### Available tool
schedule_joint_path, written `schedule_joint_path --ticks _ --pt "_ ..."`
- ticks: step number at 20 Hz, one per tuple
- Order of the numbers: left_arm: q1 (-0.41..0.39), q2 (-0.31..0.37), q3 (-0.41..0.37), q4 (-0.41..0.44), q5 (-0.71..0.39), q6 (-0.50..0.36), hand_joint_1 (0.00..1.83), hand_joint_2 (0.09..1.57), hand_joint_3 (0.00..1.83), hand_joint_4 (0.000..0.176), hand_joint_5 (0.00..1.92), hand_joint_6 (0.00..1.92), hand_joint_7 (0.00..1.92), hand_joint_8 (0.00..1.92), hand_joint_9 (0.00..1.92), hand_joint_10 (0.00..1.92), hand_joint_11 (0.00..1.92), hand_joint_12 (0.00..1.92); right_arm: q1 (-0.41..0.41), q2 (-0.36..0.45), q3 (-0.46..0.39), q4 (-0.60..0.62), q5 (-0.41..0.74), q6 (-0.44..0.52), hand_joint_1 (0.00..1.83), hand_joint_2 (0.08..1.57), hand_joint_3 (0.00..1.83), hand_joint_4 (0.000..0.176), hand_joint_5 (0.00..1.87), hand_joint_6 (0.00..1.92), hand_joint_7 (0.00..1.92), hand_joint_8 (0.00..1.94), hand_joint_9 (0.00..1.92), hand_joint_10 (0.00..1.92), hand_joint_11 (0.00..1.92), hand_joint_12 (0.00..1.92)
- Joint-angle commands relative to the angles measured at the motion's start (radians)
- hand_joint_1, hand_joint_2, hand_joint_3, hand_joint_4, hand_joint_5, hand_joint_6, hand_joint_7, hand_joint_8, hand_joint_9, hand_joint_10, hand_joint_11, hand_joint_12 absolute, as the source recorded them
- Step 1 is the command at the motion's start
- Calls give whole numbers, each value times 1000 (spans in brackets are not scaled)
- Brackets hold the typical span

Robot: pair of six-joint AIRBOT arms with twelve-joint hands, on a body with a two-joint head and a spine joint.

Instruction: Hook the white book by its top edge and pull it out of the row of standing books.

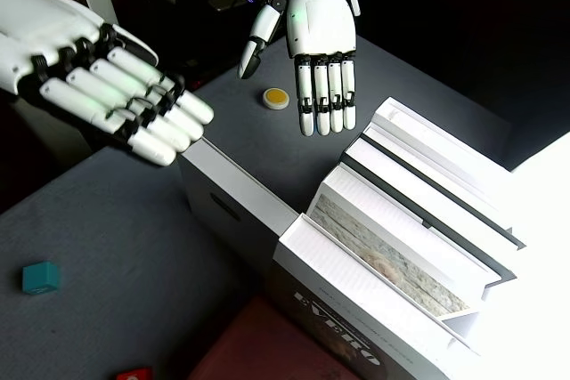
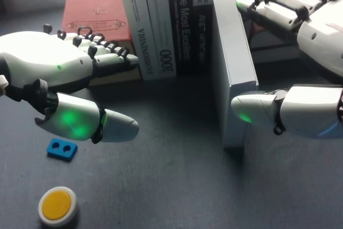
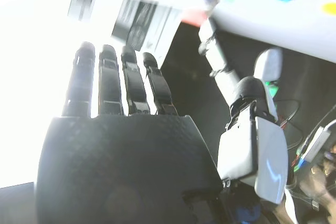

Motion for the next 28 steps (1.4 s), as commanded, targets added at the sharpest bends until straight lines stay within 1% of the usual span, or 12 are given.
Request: schedule_joint_path --ticks 1,4,6,7,15,25,28 --pt "-17 2 -3 3 -65 3 0 1081 2 0 0 0 0 0 0 0 0 0 10 7 8 -68 20 12 0 1069 1 0 0 0 0 0 0 0 0 0" --pt "-17 2 -2 3 -67 8 0 1080 1 0 0 0 0 0 0 0 0 0 12 33 30 -80 -41 46 0 1074 3 0 0 0 0 0 0 0 0 0" --pt "-20 0 -2 3 -67 12 0 1077 0 0 0 0 0 0 0 0 0 0 12 59 33 -144 -65 103 0 1069 0 0 21 8 0 0 0 0 0 0" --pt "-22 -1 -3 3 -67 12 0 1077 0 0 0 0 0 0 0 0 0 0 12 68 33 -155 -70 115 0 1072 2 0 3 1 0 0 0 0 0 0" --pt "-52 -10 -7 3 -66 16 0 1078 0 0 0 0 0 0 0 0 0 0 20 71 33 -155 -62 115 0 1074 1 0 0 0 0 0 0 0 0 0" --pt "-60 -12 -8 3 -61 16 0 1091 6 0 0 0 0 0 0 0 0 0 25 70 33 -155 -63 114 0 1086 5 0 0 0 0 0 0 0 0 0" --pt "-60 -13 -4 3 -61 16 0 1083 2 0 0 0 0 0 0 0 0 0 26 70 33 -155 -63 114 0 1061 0 0 0 0 0 0 0 0 0 0"
